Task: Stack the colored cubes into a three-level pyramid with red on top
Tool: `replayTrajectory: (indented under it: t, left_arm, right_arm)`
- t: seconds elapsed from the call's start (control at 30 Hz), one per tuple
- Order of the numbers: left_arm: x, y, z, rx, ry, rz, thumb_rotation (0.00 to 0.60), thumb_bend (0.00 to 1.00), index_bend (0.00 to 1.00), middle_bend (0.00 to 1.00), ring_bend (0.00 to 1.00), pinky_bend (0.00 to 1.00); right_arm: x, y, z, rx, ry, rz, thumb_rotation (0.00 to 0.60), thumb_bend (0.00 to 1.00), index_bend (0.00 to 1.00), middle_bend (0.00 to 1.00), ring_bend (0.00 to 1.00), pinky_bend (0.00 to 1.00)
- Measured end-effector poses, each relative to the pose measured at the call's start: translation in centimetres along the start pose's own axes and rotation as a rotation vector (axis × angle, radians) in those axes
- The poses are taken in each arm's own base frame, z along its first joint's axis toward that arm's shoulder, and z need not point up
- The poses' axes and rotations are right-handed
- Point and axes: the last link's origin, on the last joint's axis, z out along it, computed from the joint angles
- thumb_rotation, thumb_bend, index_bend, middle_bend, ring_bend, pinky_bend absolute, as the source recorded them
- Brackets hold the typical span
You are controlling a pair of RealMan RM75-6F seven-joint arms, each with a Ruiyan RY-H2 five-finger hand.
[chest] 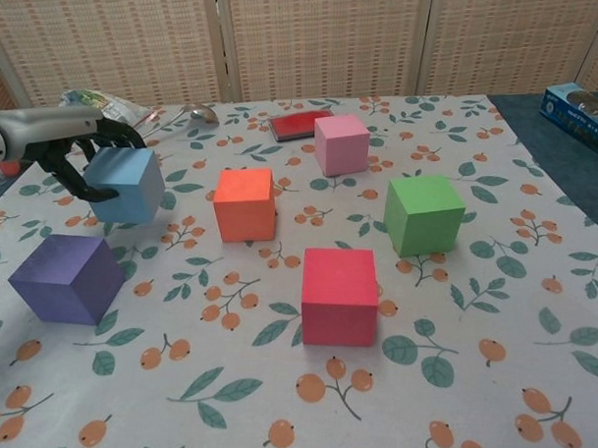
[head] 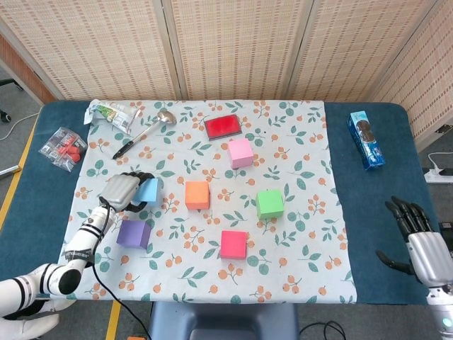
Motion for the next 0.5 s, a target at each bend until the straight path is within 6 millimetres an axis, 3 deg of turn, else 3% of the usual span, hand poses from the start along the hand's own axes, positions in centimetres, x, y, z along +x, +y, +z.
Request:
replayTrajectory:
  t: [0.2,0.5]
  left_arm:
    - [-2.0,1.4,0.0,0.038,-0.032,-0.033,0.600,0.39,0.33,0.43,0.39,0.29]
    - [-2.6,3.1,1.4,0.021,-0.024,-0.045,0.600,0.38,0.32,0.42,0.38,0.27]
  right_arm:
    - [0.1,0.0,-0.9,-0.015,0.008,-0.001,0.600,0.08,0.00,0.00,0.00,0.00]
    - [0.1,0.1,-1.3,-0.029,0.010,-0.003,0.600,0.08,0.00,0.00,0.00,0.00]
